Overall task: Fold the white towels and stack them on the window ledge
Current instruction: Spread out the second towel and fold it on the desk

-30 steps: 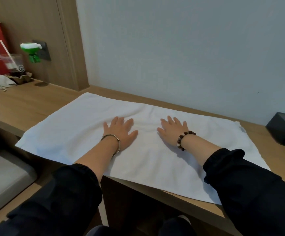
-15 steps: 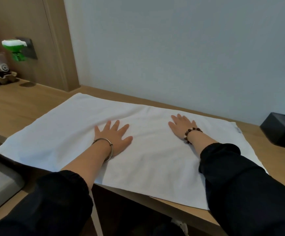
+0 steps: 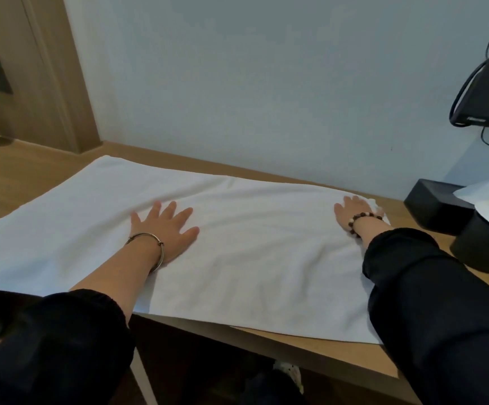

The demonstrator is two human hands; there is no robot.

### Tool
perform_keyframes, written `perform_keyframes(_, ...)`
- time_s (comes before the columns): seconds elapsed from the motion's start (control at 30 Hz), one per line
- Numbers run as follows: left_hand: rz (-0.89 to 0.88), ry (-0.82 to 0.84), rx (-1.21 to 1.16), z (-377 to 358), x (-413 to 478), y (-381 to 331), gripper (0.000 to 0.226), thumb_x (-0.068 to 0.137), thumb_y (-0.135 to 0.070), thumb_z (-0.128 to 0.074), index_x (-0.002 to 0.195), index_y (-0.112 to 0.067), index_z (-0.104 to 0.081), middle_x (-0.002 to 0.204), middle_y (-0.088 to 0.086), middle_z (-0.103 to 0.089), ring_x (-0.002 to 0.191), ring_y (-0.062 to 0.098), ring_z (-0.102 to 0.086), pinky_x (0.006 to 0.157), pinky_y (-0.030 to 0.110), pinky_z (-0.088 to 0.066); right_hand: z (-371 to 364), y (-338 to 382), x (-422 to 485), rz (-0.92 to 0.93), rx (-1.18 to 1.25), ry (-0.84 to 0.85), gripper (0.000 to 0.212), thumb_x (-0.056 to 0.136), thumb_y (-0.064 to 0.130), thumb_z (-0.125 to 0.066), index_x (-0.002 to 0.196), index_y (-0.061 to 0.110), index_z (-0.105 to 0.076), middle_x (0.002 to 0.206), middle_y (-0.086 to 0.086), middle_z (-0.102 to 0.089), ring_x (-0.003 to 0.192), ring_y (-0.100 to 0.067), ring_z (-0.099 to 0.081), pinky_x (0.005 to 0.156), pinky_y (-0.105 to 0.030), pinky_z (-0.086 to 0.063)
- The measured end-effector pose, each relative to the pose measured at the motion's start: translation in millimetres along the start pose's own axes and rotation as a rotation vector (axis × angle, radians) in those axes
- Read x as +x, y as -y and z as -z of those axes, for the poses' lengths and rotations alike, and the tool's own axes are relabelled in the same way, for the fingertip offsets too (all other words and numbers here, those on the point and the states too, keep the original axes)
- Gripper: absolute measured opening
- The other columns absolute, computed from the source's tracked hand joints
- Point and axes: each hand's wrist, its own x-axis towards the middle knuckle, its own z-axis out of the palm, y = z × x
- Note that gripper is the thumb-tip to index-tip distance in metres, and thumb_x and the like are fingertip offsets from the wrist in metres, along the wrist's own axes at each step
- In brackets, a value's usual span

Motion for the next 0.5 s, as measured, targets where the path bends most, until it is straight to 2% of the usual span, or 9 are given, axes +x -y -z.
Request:
perform_keyframes(0.03,-0.002,0.001,0.002,-0.4,0.1,0.1,0.060,0.094,-0.061,-0.014,0.149,-0.042,0.002,0.159,-0.009,0.007,0.147,0.021,0.009,0.114,0.058,-0.003,2.2,5.4,-4.1,-0.038,-0.001,0.021,0.058,0.097,0.047,-0.015,0.146,0.018,-0.026,0.154,-0.007,-0.023,0.141,-0.027,-0.022,0.112,-0.053,-0.017)
perform_keyframes(0.1,0.000,0.005,0.005,-1.0,0.6,0.6,0.060,0.094,-0.061,-0.013,0.149,-0.043,0.003,0.159,-0.009,0.007,0.146,0.021,0.010,0.114,0.058,-0.003,7.8,30.4,-18.0,-0.040,0.024,0.073,0.063,0.097,0.051,-0.014,0.150,0.018,-0.015,0.158,-0.009,-0.009,0.145,-0.028,-0.009,0.114,-0.055,-0.008)
perform_keyframes(0.2,0.005,0.006,-0.001,0.6,0.3,-0.3,0.057,0.096,-0.056,-0.012,0.149,-0.042,0.002,0.159,-0.008,0.007,0.147,0.021,0.008,0.115,0.057,-0.002,11.9,89.0,-37.1,0.134,0.051,0.098,0.065,0.098,0.053,-0.013,0.153,0.021,-0.002,0.160,-0.004,0.009,0.147,-0.026,0.005,0.114,-0.057,-0.001)
perform_keyframes(0.37,0.017,-0.067,-0.111,5.5,-5.1,-1.9,0.050,0.101,-0.029,-0.017,0.150,-0.030,-0.015,0.160,-0.005,-0.007,0.147,0.020,-0.002,0.116,0.053,-0.005,-2.1,193.4,-91.7,0.504,0.161,0.145,0.063,0.098,0.052,-0.014,0.152,0.022,-0.007,0.160,-0.002,0.004,0.147,-0.025,-0.001,0.114,-0.056,-0.006)
perform_keyframes(0.43,0.066,-0.109,-0.144,7.1,-8.0,0.5,0.049,0.100,-0.024,-0.021,0.150,-0.026,-0.019,0.159,-0.003,-0.010,0.147,0.019,-0.003,0.117,0.052,-0.007,-11.6,202.4,-100.8,0.501,0.142,0.092,0.062,0.098,0.052,-0.012,0.153,0.024,-0.005,0.160,0.002,0.007,0.147,-0.021,0.002,0.116,-0.053,0.000)
perform_keyframes(0.5,0.144,-0.152,-0.079,7.1,-12.5,2.7,0.052,0.100,-0.027,-0.021,0.151,-0.027,-0.011,0.160,-0.004,0.000,0.147,0.021,0.006,0.116,0.055,-0.004,-13.8,199.1,-101.5,0.465,0.129,0.072,0.061,0.098,0.051,-0.011,0.153,0.025,-0.004,0.160,0.005,0.008,0.147,-0.019,0.004,0.116,-0.052,0.002)
